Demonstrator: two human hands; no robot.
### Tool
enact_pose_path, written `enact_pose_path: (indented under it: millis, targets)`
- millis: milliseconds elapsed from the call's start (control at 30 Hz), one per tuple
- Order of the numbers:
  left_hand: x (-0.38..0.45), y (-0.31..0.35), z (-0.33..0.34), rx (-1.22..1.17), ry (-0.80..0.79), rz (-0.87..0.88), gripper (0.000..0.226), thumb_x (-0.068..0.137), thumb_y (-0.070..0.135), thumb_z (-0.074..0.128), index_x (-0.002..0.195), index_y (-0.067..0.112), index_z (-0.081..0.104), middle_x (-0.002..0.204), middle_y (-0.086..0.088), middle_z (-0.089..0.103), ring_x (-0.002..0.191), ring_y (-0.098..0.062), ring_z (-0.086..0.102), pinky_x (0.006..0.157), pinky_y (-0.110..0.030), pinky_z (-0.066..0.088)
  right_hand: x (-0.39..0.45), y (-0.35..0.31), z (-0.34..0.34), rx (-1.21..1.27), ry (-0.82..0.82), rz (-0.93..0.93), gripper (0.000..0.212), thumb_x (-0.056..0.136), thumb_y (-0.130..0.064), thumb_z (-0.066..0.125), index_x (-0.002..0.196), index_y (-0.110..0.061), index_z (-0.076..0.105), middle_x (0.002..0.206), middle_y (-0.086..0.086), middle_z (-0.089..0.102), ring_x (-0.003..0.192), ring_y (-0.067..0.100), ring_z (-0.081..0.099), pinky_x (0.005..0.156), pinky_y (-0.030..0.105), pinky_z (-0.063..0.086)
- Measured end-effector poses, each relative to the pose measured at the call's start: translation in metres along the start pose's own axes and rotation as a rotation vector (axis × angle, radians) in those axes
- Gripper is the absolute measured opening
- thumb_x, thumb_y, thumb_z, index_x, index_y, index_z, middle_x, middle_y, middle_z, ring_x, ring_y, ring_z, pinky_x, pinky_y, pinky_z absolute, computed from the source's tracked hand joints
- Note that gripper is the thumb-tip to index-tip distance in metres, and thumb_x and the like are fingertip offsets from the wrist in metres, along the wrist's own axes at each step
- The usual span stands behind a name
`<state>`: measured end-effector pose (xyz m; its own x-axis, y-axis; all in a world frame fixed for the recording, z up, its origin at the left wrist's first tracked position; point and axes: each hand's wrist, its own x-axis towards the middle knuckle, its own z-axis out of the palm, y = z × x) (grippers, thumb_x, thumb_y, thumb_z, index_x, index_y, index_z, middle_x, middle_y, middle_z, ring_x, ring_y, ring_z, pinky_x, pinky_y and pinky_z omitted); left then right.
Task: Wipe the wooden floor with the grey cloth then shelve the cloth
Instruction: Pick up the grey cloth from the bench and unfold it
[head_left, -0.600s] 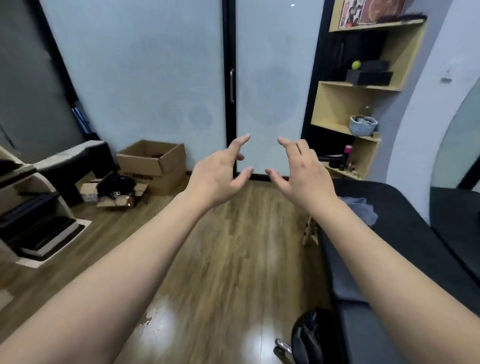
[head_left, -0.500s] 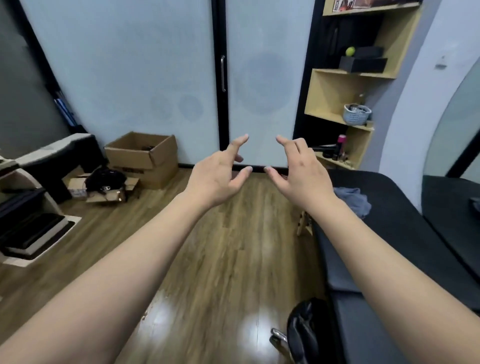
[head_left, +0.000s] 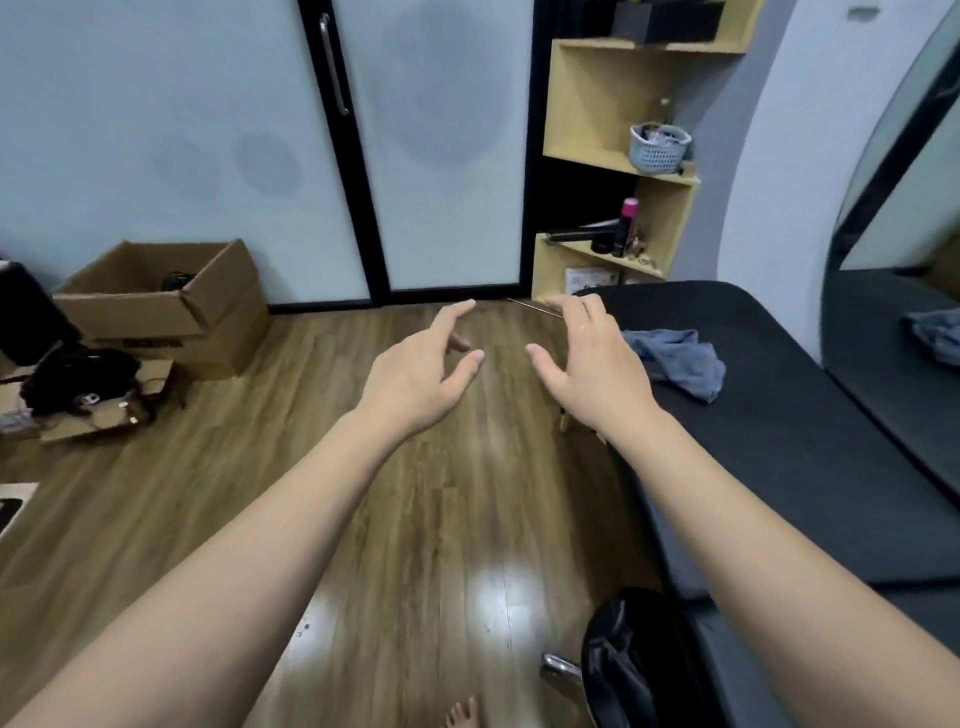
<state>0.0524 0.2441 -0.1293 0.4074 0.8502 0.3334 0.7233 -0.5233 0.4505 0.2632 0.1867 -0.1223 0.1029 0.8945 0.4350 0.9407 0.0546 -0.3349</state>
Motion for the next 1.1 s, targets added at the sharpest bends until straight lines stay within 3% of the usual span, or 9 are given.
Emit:
enact_pose_path:
  millis: [167, 333, 567, 833, 1100]
  targets:
    - [0.066, -0.033, 0.023, -0.038, -0.095, 0.043, 0.053, 0.096, 0.051, 0.05, 0.145, 0.046, 0.029, 0.113, 0.026, 0.065, 0.065, 0.017, 0.049, 0.068, -0.031, 0.042, 0.04, 0.018, 0.033, 0.03, -0.038, 0.116, 0.053, 0.096, -0.042, 0.057, 0.142, -0.018, 0.045, 0.133, 0.005, 0.045, 0.112, 0.028, 0.054, 0.08, 0.046, 0.053]
    - [0.107, -0.035, 0.054, -0.058, -0.174, 0.108, 0.053, 0.097, 0.05, 0.05, 0.146, 0.046, 0.029, 0.114, 0.024, 0.065, 0.065, 0.014, 0.048, 0.07, -0.031, 0.042, 0.056, 0.048, 0.047, 0.025, -0.067, 0.226, 0.052, 0.097, -0.041, 0.057, 0.142, -0.019, 0.044, 0.133, 0.004, 0.045, 0.118, 0.027, 0.052, 0.084, 0.047, 0.053]
    - [0.162, -0.023, 0.109, -0.09, -0.284, 0.192, 0.055, 0.097, 0.049, 0.051, 0.147, 0.044, 0.028, 0.113, 0.021, 0.065, 0.09, -0.007, 0.062, 0.08, -0.039, 0.054, 0.074, 0.108, 0.063, 0.008, -0.057, 0.375, 0.049, 0.096, -0.041, 0.058, 0.138, -0.021, 0.045, 0.132, 0.004, 0.047, 0.12, 0.028, 0.052, 0.085, 0.046, 0.053]
    - [0.242, -0.016, 0.203, -0.116, -0.422, 0.232, 0.057, 0.096, 0.047, 0.054, 0.146, 0.045, 0.027, 0.114, 0.02, 0.064, 0.102, -0.009, 0.064, 0.083, -0.042, 0.056, 0.1, 0.211, 0.109, 0.055, -0.119, 0.604, 0.045, 0.097, -0.041, 0.059, 0.135, -0.021, 0.047, 0.131, 0.002, 0.048, 0.119, 0.025, 0.053, 0.085, 0.043, 0.052]
    - [0.333, -0.004, 0.309, -0.099, -0.577, 0.222, 0.054, 0.095, 0.042, 0.055, 0.144, 0.041, 0.034, 0.112, 0.019, 0.063, 0.097, -0.01, 0.063, 0.086, -0.038, 0.052, 0.151, 0.318, 0.159, 0.116, -0.212, 0.699, 0.04, 0.095, -0.039, 0.061, 0.13, -0.022, 0.049, 0.129, -0.001, 0.052, 0.116, 0.022, 0.055, 0.088, 0.047, 0.052]
